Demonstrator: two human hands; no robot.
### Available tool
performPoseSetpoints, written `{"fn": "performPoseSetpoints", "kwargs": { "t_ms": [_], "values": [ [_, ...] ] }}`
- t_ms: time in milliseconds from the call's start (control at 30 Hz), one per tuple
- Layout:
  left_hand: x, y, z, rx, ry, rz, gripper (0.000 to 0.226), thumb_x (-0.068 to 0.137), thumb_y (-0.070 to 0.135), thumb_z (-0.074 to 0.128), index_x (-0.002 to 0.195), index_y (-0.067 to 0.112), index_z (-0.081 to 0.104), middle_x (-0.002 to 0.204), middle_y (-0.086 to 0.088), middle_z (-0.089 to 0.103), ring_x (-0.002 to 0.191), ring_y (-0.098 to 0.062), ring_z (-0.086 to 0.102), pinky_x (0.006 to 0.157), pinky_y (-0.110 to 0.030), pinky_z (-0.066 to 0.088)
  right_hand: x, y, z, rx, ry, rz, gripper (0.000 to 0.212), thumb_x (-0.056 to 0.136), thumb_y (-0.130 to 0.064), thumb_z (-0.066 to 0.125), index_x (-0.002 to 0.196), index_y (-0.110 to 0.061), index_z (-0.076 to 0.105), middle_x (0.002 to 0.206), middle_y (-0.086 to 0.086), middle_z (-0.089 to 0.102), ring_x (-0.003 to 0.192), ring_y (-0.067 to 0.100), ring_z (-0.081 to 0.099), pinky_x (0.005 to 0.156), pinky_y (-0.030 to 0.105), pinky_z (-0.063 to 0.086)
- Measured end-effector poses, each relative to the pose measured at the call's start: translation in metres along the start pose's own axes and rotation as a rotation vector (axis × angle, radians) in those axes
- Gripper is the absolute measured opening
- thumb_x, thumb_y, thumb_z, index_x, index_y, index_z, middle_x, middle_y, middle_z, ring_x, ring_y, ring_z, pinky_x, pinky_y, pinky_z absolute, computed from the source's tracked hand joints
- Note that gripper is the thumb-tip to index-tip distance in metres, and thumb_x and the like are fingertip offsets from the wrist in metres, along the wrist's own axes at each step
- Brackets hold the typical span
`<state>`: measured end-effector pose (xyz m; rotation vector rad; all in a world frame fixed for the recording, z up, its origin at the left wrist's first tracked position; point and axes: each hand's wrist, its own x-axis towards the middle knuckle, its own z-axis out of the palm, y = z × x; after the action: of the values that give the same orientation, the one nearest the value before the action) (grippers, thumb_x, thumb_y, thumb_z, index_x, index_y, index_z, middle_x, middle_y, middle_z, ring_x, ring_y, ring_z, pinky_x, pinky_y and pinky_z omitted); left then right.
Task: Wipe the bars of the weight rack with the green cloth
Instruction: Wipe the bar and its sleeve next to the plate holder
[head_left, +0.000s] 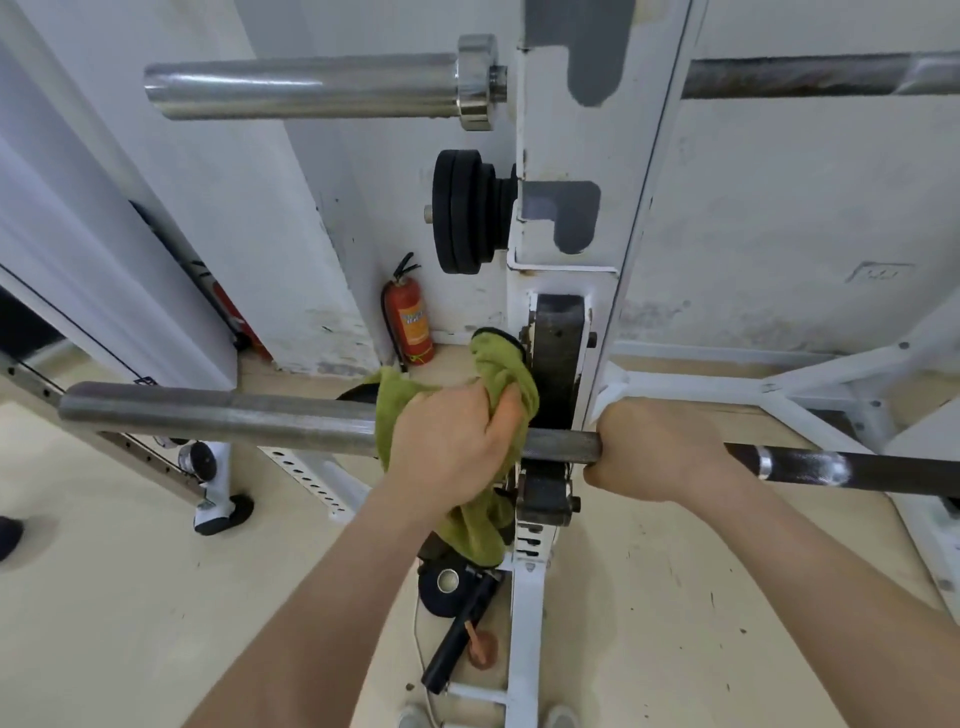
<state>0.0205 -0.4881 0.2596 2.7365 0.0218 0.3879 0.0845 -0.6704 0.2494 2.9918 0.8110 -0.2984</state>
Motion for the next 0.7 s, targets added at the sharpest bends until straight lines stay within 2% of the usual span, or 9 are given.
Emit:
{"fn": "performPoseSetpoints", "kwargs": {
  "t_ms": [100, 200, 267, 333, 400, 467, 567, 633, 700],
  "values": [
    [0.036, -0.017, -0.004, -0.053, -0.328, -0.083, 0.035, 0.101, 0.032, 0.031, 0.079, 0.012, 0.050, 0.067, 0.002, 0.045, 0.061, -0.012, 0.042, 0.051, -0.017, 0.030, -0.001, 0.000, 0.000, -0.016, 0.016, -0.010, 0.019, 0.079, -0.035, 0.057, 0.077, -0.016, 0.053, 0.062, -0.005, 0.051, 0.050, 0.012, 0.047, 0.045, 0.021, 0.032],
    [0.061, -0.022, -0.006, -0.178, -0.523, -0.102, 0.033, 0.101, 0.021, 0.033, 0.078, 0.009, 0.055, 0.072, -0.001, 0.049, 0.077, -0.020, 0.050, 0.064, -0.028, 0.036, -0.002, -0.001, 0.000, -0.042, 0.029, -0.014, 0.024, 0.080, -0.037, 0.055, 0.067, -0.019, 0.046, 0.059, -0.005, 0.045, 0.048, 0.011, 0.039, 0.046, 0.020, 0.032],
    [0.051, -0.019, -0.007, -0.118, -0.405, -0.140, 0.039, 0.100, 0.028, 0.037, 0.069, 0.010, 0.051, 0.066, 0.001, 0.049, 0.069, -0.021, 0.051, 0.062, -0.032, 0.037, -0.002, -0.001, 0.000, -0.034, 0.030, -0.022, 0.025, 0.080, -0.037, 0.055, 0.071, -0.016, 0.046, 0.058, -0.004, 0.042, 0.047, 0.011, 0.037, 0.045, 0.021, 0.028],
    [0.026, -0.017, -0.008, -0.003, -0.142, -0.181, 0.047, 0.097, 0.044, 0.038, 0.062, 0.013, 0.047, 0.062, -0.003, 0.051, 0.062, -0.025, 0.051, 0.060, -0.034, 0.040, 0.000, -0.001, 0.001, -0.014, 0.021, -0.032, 0.022, 0.080, -0.036, 0.055, 0.079, -0.014, 0.051, 0.058, -0.004, 0.043, 0.048, 0.011, 0.038, 0.045, 0.022, 0.029],
    [0.000, -0.016, -0.012, 0.011, 0.013, -0.108, 0.050, 0.090, 0.055, 0.040, 0.057, 0.017, 0.044, 0.055, -0.001, 0.052, 0.055, -0.023, 0.052, 0.054, -0.033, 0.040, 0.001, 0.000, 0.003, -0.004, 0.016, -0.022, 0.023, 0.078, -0.035, 0.056, 0.069, -0.014, 0.051, 0.058, -0.004, 0.045, 0.048, 0.011, 0.040, 0.047, 0.022, 0.034],
    [-0.019, -0.023, -0.020, -0.118, 0.022, -0.032, 0.041, 0.082, 0.054, 0.045, 0.054, 0.025, 0.044, 0.048, 0.005, 0.049, 0.046, -0.009, 0.046, 0.049, -0.027, 0.036, 0.002, 0.001, 0.004, 0.003, 0.010, -0.011, 0.024, 0.076, -0.035, 0.057, 0.060, -0.020, 0.047, 0.058, -0.005, 0.048, 0.048, 0.011, 0.044, 0.049, 0.022, 0.038],
    [-0.047, -0.026, -0.031, -0.413, 0.010, -0.034, 0.032, 0.084, 0.036, 0.059, 0.054, 0.031, 0.049, 0.047, 0.013, 0.044, 0.045, -0.005, 0.039, 0.046, -0.019, 0.033, 0.003, 0.001, 0.007, 0.024, 0.024, -0.009, 0.020, 0.074, -0.034, 0.057, 0.063, -0.021, 0.046, 0.063, -0.005, 0.049, 0.051, 0.013, 0.047, 0.048, 0.022, 0.038],
    [-0.062, -0.023, -0.025, -0.621, 0.049, -0.213, 0.035, 0.091, 0.023, 0.062, 0.057, 0.022, 0.054, 0.046, 0.013, 0.044, 0.045, -0.003, 0.039, 0.045, -0.016, 0.032, 0.003, 0.002, 0.007, 0.018, 0.027, -0.015, 0.019, 0.074, -0.033, 0.056, 0.064, -0.021, 0.045, 0.066, -0.004, 0.050, 0.051, 0.013, 0.047, 0.045, 0.022, 0.032],
    [-0.074, -0.026, -0.008, -0.658, 0.017, -0.397, 0.042, 0.093, 0.017, 0.059, 0.053, 0.018, 0.046, 0.044, 0.012, 0.040, 0.044, -0.002, 0.038, 0.045, -0.013, 0.030, 0.003, 0.003, 0.008, 0.015, 0.019, -0.022, 0.018, 0.074, -0.034, 0.056, 0.065, -0.021, 0.046, 0.070, -0.004, 0.052, 0.053, 0.013, 0.048, 0.045, 0.022, 0.030]
  ]
}}
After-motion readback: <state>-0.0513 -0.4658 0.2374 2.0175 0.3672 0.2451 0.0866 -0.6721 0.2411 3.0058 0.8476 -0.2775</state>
